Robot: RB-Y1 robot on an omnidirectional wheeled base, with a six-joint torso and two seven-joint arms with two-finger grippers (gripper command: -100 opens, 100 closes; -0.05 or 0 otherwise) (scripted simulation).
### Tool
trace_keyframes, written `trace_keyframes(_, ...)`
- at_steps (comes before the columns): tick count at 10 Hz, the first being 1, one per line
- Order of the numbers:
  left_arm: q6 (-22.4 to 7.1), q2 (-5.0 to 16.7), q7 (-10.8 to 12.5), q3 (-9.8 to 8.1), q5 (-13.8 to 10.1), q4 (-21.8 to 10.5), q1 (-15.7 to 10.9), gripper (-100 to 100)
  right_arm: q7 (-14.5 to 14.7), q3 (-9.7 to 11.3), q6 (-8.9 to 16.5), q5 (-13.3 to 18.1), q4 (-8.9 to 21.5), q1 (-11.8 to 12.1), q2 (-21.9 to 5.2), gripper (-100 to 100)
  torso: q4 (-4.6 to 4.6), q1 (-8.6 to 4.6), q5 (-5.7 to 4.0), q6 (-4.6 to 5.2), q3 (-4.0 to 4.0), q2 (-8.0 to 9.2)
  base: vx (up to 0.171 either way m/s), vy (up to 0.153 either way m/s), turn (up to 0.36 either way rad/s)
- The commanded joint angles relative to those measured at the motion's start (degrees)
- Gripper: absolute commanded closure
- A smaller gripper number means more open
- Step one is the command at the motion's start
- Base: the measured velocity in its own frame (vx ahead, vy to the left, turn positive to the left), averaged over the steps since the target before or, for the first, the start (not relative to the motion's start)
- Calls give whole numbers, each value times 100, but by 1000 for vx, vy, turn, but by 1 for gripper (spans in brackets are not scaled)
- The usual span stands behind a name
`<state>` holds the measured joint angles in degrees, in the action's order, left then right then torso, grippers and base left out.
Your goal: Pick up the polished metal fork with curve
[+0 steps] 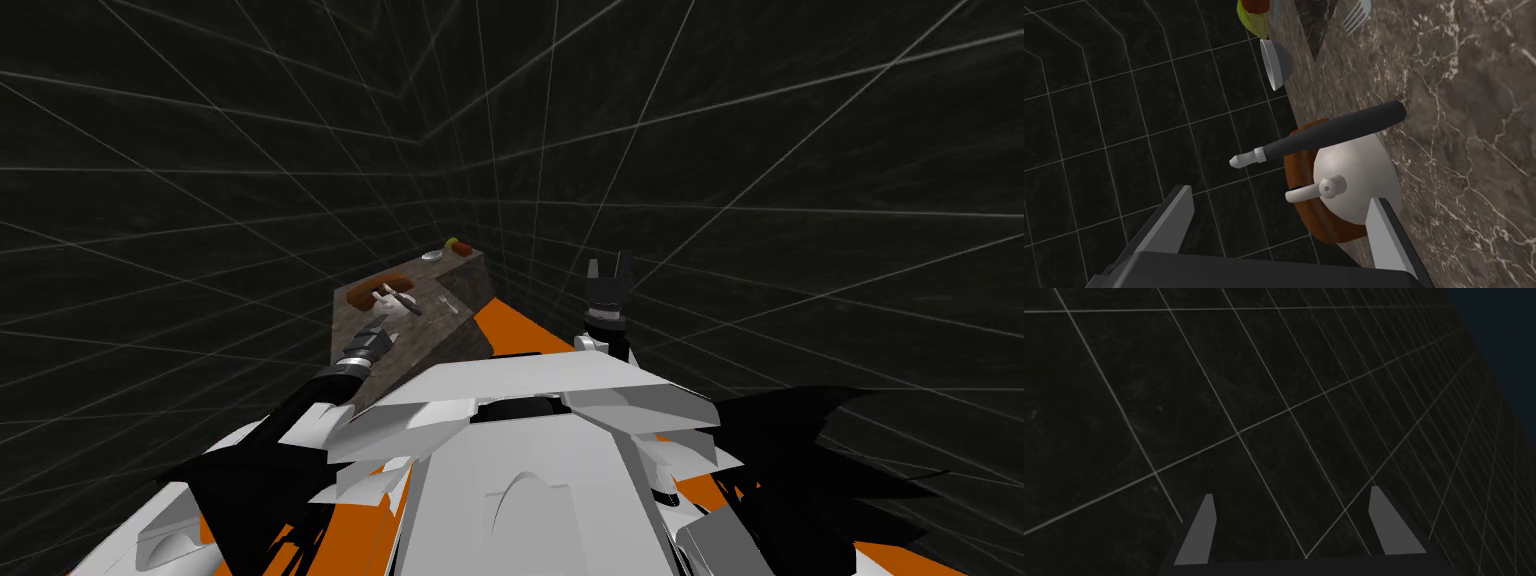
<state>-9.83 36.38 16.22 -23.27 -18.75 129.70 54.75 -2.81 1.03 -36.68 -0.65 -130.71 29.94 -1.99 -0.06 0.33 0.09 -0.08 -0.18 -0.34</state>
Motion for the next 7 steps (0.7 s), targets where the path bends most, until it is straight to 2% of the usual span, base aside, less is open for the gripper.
trace_keyframes(1, -286, 237, 37, -71, -144, -1, 223, -100, 0, 0, 0, 0, 0, 0, 0, 0, 0, 0, 0, 0, 0, 0, 2, 30, -381)
trace_keyframes(2, -337, 237, 37, -71, -144, -1, 223, -100, 0, 1, 0, 0, 0, -1, 0, 0, -1, 0, -1, 5, -2, -3, 3, 33, -221)
trace_keyframes(3, -548, 455, 60, -107, -263, -46, 395, -100, 0, 0, 0, 0, 0, 0, 0, 0, -1, 0, 0, -1, -3, -5, 8, 26, -340)
trace_keyframes(4, -594, 455, 60, -107, -263, -46, 395, -100, 0, 0, 0, 0, 0, -1, 0, 0, -2, 0, -1, 4, -5, -7, 5, 32, -244)
trace_keyframes(5, -780, 673, 80, -132, -379, -90, 562, -100, 0, 0, 0, 0, 0, 0, 0, 0, -2, -1, 0, -1, -5, -8, 15, 30, -385)
trace_keyframes(6, -851, 673, 80, -132, -379, -90, 562, -100, 0, 0, 0, 0, 0, 0, 0, 0, -3, 1, 0, 5, -7, -12, 14, 34, -216)
trace_keyframes(7, -1075, 891, 96, -145, -490, -134, 725, -100, 0, -1, 0, 0, 0, 1, 0, 0, -3, 0, 0, -3, -7, -12, 20, 36, -335)
